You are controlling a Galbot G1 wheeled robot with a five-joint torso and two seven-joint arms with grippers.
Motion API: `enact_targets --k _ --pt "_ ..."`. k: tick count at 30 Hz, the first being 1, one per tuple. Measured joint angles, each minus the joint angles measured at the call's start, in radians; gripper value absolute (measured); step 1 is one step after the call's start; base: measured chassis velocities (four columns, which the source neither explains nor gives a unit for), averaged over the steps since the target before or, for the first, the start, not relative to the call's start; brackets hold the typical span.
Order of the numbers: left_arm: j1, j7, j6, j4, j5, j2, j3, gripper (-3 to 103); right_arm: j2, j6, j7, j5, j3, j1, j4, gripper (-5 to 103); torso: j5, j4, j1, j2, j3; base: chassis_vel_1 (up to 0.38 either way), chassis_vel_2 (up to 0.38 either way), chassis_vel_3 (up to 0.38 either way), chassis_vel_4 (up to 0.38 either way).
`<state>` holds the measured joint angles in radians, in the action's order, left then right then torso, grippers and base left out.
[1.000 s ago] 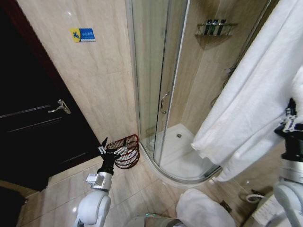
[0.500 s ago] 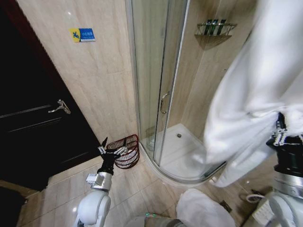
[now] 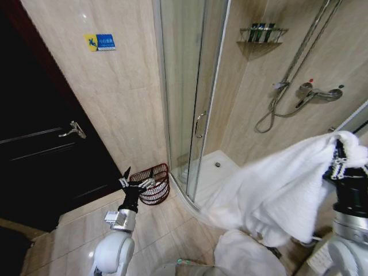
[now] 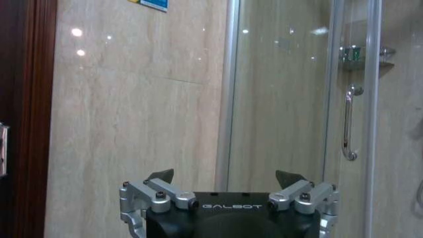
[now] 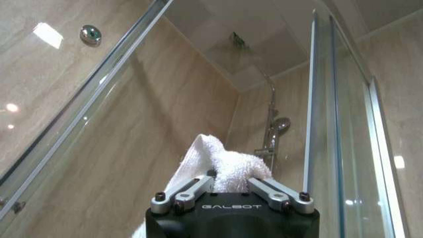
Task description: Discard the used towel into the hamper.
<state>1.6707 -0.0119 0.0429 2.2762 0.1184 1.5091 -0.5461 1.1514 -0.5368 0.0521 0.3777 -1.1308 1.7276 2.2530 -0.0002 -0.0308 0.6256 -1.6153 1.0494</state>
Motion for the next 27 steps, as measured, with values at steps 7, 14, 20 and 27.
enact_targets --k 7,14,20,27 --pt "0.000 0.000 0.000 0.000 0.000 0.000 0.000 100 -0.011 -0.009 0.000 0.011 -0.022 0.000 0.059 5 0.0001 -0.0001 0.000 0.000 0.000 0.000 0.000 0.000 0.000" --pt "0.000 0.000 0.000 0.000 0.000 0.000 0.000 100 -0.062 -0.011 0.004 0.021 -0.046 -0.037 0.119 5 0.0000 -0.0003 0.000 0.000 0.000 0.000 0.000 0.000 0.000" --pt "0.000 0.000 0.000 0.000 0.000 0.000 0.000 100 -0.103 0.040 0.040 0.059 -0.054 -0.057 0.160 5 0.0002 -0.0003 0.000 0.000 0.000 0.000 0.000 0.000 0.000" --pt "0.000 0.000 0.000 0.000 0.000 0.000 0.000 100 -0.143 0.139 0.062 0.144 -0.076 -0.068 0.209 5 0.0001 -0.0001 0.000 0.000 0.000 0.000 0.000 0.000 0.000"
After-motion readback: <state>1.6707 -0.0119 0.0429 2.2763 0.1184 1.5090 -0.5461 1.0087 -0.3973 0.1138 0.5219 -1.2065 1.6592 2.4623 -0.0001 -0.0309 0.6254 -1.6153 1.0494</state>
